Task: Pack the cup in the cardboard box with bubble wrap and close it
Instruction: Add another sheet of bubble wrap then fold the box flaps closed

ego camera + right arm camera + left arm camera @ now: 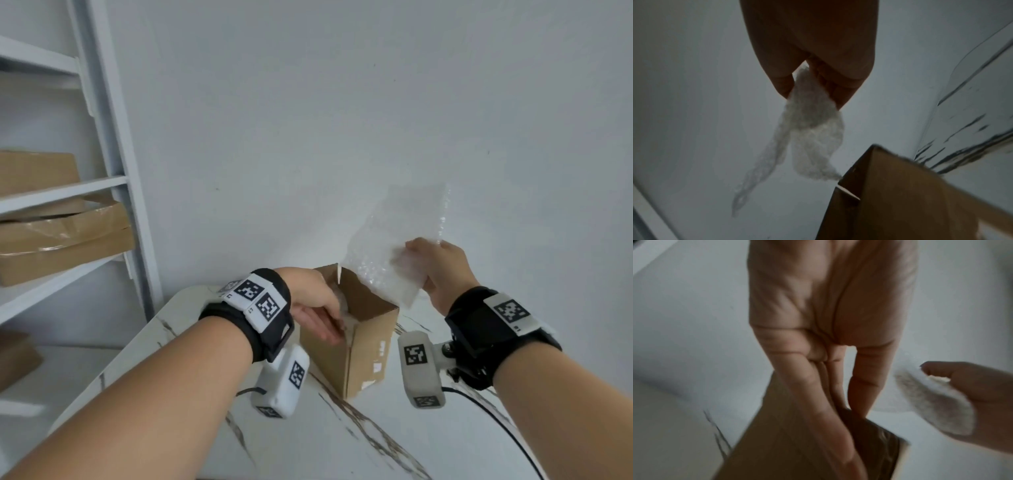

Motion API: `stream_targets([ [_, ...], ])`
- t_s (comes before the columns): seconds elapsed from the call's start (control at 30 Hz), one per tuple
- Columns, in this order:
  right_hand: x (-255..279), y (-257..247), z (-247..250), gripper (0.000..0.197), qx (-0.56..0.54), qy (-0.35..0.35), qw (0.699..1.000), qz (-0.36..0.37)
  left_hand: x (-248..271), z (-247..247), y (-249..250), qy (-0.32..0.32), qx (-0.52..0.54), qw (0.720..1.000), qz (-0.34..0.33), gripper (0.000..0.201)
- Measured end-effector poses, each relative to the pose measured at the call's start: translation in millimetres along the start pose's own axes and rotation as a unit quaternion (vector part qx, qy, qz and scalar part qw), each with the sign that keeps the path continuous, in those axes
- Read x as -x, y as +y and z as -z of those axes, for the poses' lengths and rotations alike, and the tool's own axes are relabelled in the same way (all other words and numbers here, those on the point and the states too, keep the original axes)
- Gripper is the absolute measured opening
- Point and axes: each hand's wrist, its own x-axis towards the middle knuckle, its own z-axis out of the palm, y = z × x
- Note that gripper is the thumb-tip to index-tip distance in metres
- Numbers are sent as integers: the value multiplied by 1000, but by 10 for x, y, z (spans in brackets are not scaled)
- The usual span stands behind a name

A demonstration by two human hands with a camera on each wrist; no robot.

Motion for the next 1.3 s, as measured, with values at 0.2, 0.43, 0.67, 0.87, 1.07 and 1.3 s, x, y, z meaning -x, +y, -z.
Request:
stream_targets([
  [0.2, 140, -94, -7, 10, 45, -78, 995, 50, 111, 129, 60, 189, 127, 969, -95, 26],
  [0.43, 202, -145, -93, 10, 57, -170, 983, 43, 145, 263, 111, 201, 174, 934, -240, 92],
  [0.67, 222, -188, -233, 15, 69, -169, 982, 53, 90, 230, 175, 273, 170, 898, -299, 17],
  [0.87, 87, -138, -146, 6, 39, -36, 997, 55, -14, 311, -73, 272, -28, 939, -206, 31],
  [1.07, 27, -16, -95, 59, -72, -7, 996, -47, -109, 91, -242, 228, -179, 952, -98, 19],
  [1.3, 129, 92, -179, 23, -124, -119, 979, -106, 40, -17, -81, 139, -432, 891, 15, 51],
])
